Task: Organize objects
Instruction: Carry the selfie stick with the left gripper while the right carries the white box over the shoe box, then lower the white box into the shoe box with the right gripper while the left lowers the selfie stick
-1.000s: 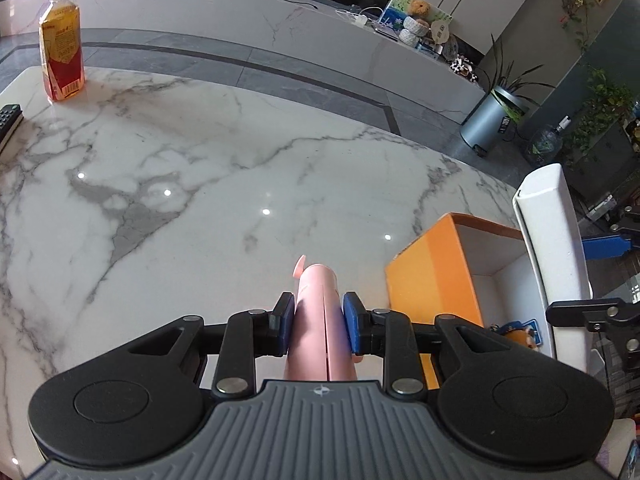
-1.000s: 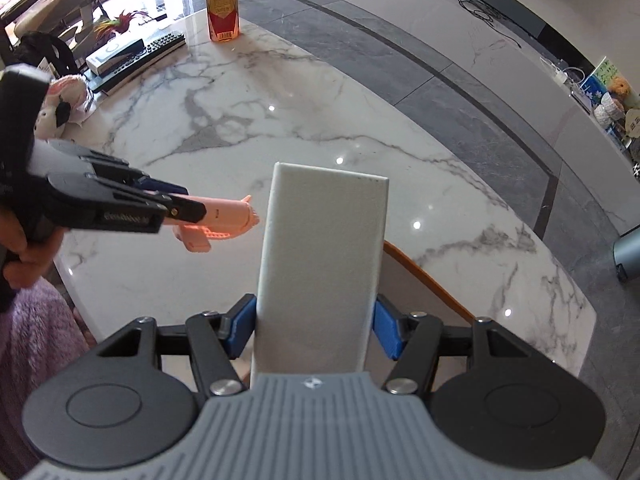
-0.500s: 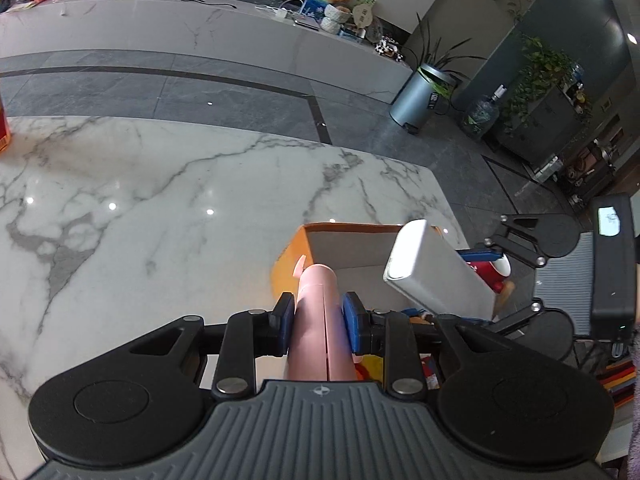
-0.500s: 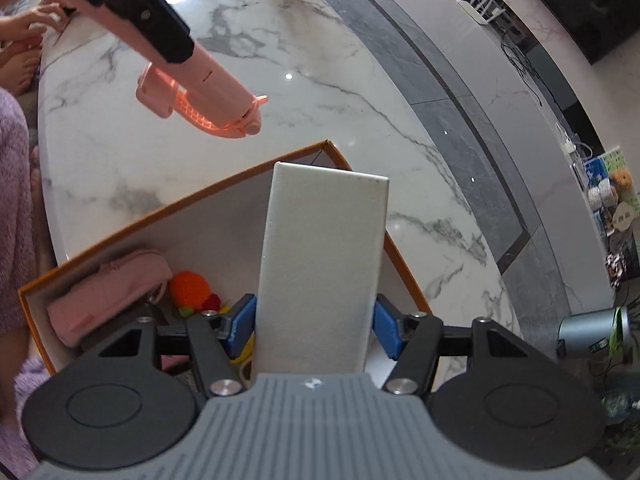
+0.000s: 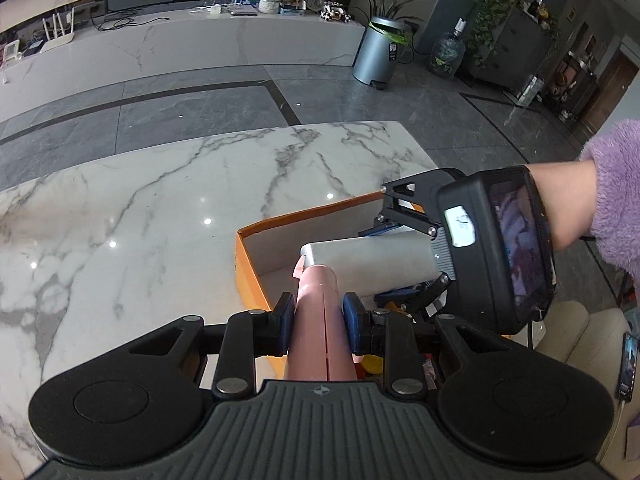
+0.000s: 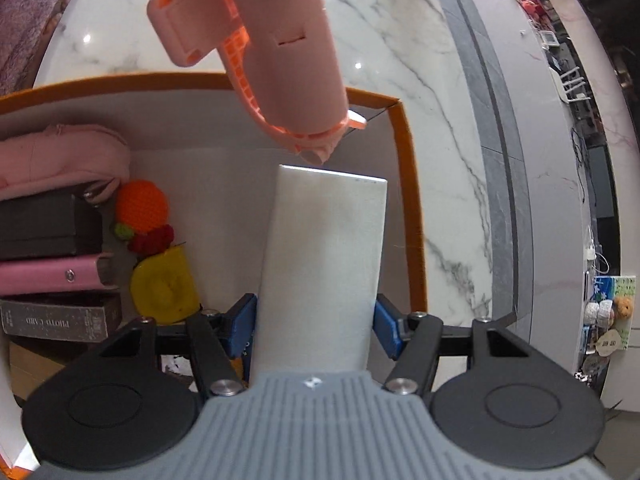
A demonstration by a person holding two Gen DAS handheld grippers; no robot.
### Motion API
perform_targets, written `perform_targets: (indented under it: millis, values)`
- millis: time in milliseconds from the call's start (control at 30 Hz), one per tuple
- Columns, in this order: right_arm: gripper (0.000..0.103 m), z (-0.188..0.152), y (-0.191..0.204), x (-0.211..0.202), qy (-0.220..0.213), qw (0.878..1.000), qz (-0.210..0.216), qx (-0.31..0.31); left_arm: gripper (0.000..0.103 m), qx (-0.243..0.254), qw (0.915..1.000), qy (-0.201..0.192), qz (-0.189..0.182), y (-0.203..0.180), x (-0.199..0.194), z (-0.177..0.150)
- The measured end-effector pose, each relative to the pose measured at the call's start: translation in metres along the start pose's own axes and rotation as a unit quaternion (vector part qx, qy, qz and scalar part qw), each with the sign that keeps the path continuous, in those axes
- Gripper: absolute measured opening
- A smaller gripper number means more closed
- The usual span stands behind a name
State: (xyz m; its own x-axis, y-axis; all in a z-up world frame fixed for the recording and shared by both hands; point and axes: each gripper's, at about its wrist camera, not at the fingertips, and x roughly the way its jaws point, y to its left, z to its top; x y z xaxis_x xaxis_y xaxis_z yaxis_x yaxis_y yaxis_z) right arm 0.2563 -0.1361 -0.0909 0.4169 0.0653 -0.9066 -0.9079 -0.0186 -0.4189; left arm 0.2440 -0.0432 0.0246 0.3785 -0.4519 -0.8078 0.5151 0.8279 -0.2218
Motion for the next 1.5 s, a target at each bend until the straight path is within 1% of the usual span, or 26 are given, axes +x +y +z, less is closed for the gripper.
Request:
perform_targets:
  millis: [167, 300, 433, 600, 700, 767, 900, 1000, 1133, 1200, 1267, 1300, 1333, 1400, 1500]
  values:
    - [0.063, 0.001, 0.003, 0.019, 0.007, 1.0, 0.007, -0.024, 0.031, 0.026, 0.9995, 0.014, 0.007, -0.011, 0.014, 0.002]
    - [0.063, 0.002, 0.003, 0.03, 0.009, 0.999, 0.009, -0.033, 0.031, 0.029, 0.9993, 0.022, 0.011, -0.013, 0.022, 0.002]
    - [0.063, 0.004, 0.001, 0.039, 0.006, 1.0, 0.015, -0.025, 0.031, 0.036, 0.9988, 0.027, 0.019, -0.013, 0.024, 0.003]
    - [0.062, 0.004, -0.004, 0.041, 0.009, 1.0, 0.021, -0.008, 0.031, 0.029, 0.9988, 0.032, 0.021, -0.011, 0.029, 0.005]
    - [0.065, 0.002, -0.008, 0.033, -0.002, 1.0, 0.015, 0.007, 0.031, 0.027, 0.9988, 0.037, 0.019, -0.011, 0.033, 0.006]
    - [0.065, 0.0, -0.012, 0.022, -0.014, 0.999, 0.021, 0.027, 0.031, 0.025, 0.9989, 0.038, 0.016, -0.011, 0.034, 0.006]
    - [0.06, -0.013, -0.013, -0.018, -0.066, 0.995, 0.041, 0.066, 0.031, 0.016, 0.9992, 0.035, 0.013, -0.013, 0.037, 0.008]
    - [0.058, -0.025, -0.001, -0.05, -0.098, 0.991, 0.046, 0.075, 0.031, 0.011, 0.9993, 0.036, 0.01, -0.018, 0.042, 0.009]
    - [0.04, -0.038, 0.011, -0.077, -0.135, 0.983, 0.053, 0.109, 0.031, -0.003, 0.9993, 0.037, 0.003, -0.024, 0.053, 0.01]
    - [0.036, -0.042, 0.016, -0.085, -0.152, 0.979, 0.055, 0.127, 0.031, -0.015, 0.9991, 0.041, -0.004, -0.025, 0.058, 0.01]
    - [0.034, -0.046, 0.023, -0.089, -0.164, 0.976, 0.047, 0.132, 0.031, -0.03, 0.9984, 0.046, -0.014, -0.027, 0.063, 0.011]
    - [0.031, -0.047, 0.025, -0.09, -0.168, 0.976, 0.042, 0.135, 0.031, -0.038, 0.998, 0.048, -0.019, -0.028, 0.065, 0.011]
    - [0.025, -0.046, 0.023, -0.088, -0.171, 0.975, 0.037, 0.138, 0.031, -0.044, 0.9975, 0.049, -0.025, -0.029, 0.067, 0.011]
    - [0.019, -0.05, 0.017, -0.088, -0.175, 0.974, 0.029, 0.144, 0.031, -0.063, 0.996, 0.052, -0.036, -0.029, 0.069, 0.013]
    - [0.017, -0.055, 0.014, -0.084, -0.178, 0.972, 0.018, 0.15, 0.031, -0.085, 0.9938, 0.056, -0.046, -0.029, 0.073, 0.015]
